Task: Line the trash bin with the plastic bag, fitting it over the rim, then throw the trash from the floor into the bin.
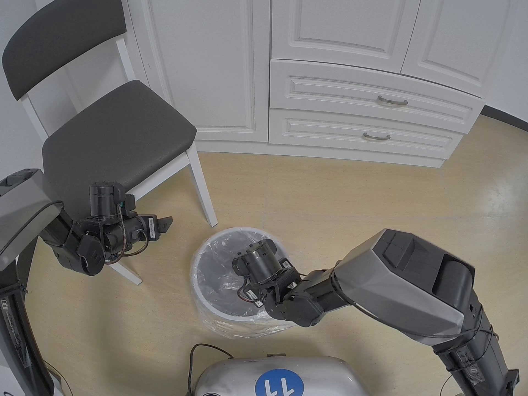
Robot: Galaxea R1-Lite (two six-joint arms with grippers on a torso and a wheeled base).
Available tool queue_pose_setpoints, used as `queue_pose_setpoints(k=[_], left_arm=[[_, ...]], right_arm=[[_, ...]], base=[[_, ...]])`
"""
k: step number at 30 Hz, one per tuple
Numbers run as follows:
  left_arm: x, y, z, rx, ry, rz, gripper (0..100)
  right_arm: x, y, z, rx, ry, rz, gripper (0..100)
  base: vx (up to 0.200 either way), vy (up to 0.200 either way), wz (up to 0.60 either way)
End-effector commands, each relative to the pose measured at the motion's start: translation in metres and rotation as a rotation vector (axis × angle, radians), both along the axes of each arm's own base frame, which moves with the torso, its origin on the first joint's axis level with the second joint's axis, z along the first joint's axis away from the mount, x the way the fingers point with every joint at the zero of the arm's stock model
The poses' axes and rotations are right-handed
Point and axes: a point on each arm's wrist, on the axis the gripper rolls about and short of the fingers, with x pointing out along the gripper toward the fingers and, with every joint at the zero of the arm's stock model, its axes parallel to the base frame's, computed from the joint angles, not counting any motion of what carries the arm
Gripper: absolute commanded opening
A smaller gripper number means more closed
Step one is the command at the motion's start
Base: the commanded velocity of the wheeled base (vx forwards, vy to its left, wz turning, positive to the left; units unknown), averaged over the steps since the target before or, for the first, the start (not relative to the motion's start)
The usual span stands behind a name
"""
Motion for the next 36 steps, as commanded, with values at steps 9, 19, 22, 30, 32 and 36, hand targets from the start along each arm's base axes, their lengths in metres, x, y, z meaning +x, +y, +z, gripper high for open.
queue_pose_setpoints(k=[9, 19, 22, 30, 32, 36], left_arm=[[0.000, 0.003, 0.003, -0.001, -0.008, 0.007, 100], [0.000, 0.002, 0.002, -0.001, -0.006, 0.007, 100], [0.000, 0.002, 0.002, -0.001, -0.006, 0.007, 100], [0.000, 0.003, 0.001, 0.000, -0.003, 0.008, 100], [0.000, 0.003, 0.001, 0.000, -0.002, 0.008, 100], [0.000, 0.003, 0.001, 0.000, -0.002, 0.008, 100]], right_arm=[[0.012, -0.030, 0.020, -0.030, -0.016, -0.052, 0], [-0.003, 0.018, 0.038, 0.174, -0.033, 0.043, 0], [0.000, 0.026, 0.014, 0.155, -0.012, 0.050, 0], [0.013, 0.041, -0.021, 0.137, 0.009, 0.050, 0], [0.016, 0.042, -0.025, 0.141, 0.009, 0.050, 0], [0.017, 0.043, -0.031, 0.142, 0.014, 0.051, 0]], base=[[0.000, 0.000, 0.00], [0.000, 0.000, 0.00], [0.000, 0.000, 0.00], [0.000, 0.000, 0.00], [0.000, 0.000, 0.00], [0.000, 0.000, 0.00]])
